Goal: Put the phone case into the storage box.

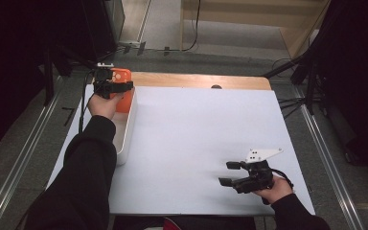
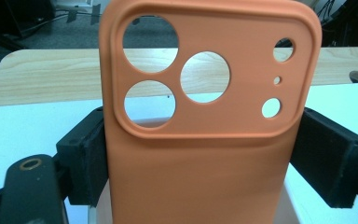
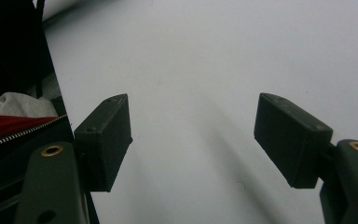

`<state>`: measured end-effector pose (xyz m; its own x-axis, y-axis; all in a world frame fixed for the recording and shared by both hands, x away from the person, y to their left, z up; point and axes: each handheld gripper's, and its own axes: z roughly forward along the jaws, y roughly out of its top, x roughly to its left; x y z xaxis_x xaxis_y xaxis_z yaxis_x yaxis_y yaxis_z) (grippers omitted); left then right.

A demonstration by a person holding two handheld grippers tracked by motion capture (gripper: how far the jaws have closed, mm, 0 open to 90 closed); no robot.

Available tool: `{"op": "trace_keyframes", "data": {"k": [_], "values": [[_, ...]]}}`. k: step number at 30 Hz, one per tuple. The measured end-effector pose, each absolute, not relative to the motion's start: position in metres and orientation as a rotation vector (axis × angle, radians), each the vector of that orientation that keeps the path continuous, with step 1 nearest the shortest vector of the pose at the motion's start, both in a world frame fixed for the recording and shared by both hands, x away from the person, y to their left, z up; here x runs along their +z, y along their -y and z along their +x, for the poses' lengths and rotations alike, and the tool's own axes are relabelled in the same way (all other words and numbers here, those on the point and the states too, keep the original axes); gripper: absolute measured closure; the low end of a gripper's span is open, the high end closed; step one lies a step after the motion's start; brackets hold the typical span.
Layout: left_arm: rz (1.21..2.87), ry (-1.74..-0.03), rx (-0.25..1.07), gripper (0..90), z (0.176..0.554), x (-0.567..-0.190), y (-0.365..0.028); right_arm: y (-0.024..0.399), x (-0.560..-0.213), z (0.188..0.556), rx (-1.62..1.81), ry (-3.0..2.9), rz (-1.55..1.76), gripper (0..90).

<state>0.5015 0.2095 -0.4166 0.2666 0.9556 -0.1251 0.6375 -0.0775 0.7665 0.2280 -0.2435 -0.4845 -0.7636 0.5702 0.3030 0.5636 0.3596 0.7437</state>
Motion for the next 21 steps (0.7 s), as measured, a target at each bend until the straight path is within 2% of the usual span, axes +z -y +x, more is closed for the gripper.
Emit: {"op": "trace_keyframes", "data": {"k": [21], "values": [[1.809,-1.473,0.542,14.6,0.5043,-0.4212,-0.2063,0.2430,-0.4844,0.2278,1.412,-2.589,1.077,26.4]]}}
